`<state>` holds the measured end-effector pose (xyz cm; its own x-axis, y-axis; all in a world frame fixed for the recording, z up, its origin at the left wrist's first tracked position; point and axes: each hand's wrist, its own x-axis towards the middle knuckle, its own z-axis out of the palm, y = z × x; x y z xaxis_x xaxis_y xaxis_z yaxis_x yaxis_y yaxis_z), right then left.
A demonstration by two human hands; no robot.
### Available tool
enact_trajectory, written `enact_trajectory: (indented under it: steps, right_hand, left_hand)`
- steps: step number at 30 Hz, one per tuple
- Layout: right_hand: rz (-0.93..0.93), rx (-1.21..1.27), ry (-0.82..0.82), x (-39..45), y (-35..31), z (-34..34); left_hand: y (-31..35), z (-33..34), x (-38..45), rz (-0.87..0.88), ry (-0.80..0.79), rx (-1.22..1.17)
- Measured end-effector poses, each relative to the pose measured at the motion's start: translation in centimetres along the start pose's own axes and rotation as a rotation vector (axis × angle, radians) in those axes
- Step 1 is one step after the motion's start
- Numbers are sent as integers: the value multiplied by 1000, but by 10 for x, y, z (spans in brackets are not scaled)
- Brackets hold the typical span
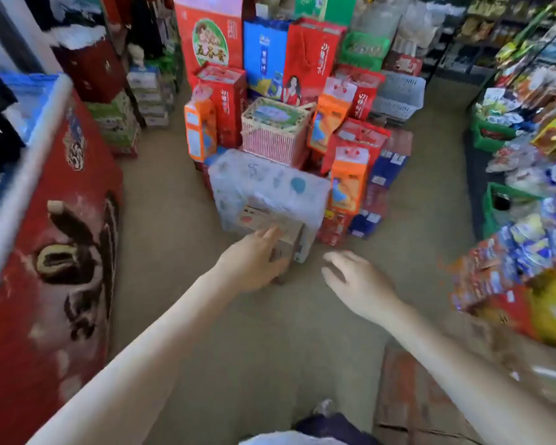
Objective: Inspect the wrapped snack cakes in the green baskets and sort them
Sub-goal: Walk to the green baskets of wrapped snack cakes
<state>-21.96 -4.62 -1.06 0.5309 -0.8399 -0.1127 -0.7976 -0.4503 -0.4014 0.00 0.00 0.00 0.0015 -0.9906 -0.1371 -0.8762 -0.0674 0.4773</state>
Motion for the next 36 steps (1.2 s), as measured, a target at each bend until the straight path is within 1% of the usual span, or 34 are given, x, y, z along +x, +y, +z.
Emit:
enact_trajectory:
  steps: [1, 5, 11, 14, 18, 21, 24, 28, 32, 36]
  right_hand:
    - [49, -4, -8, -4, 15, 0]
    - [184, -30, 43, -9, 88, 0]
    - [438, 96, 272, 29, 229, -31]
    - [545, 152, 299, 54, 297, -58]
    - [575, 124, 242, 99, 374, -99]
    - [569, 159, 233, 143, 421, -126]
    - [565, 174, 210, 198, 467, -148]
    - [526, 176, 181, 290, 536, -179]
    - [529, 160, 184, 375, 600, -235]
    - [593, 189, 206, 432, 669, -292]
  left_hand:
    - [11, 13, 13, 10, -59, -12]
    - [65, 65, 72, 80, -176, -28]
    - [151, 116, 215, 194, -190, 137]
    - [198, 124, 280, 213, -256, 189]
    - [236, 136, 358, 209, -263, 163]
    - [249, 147, 420, 196, -237, 110]
    - [259, 154, 489, 156, -198, 75]
    - [273, 167, 602, 88, -151, 45]
    - [297, 165, 721, 130, -162, 39]
    - [351, 157, 842, 238, -142, 57]
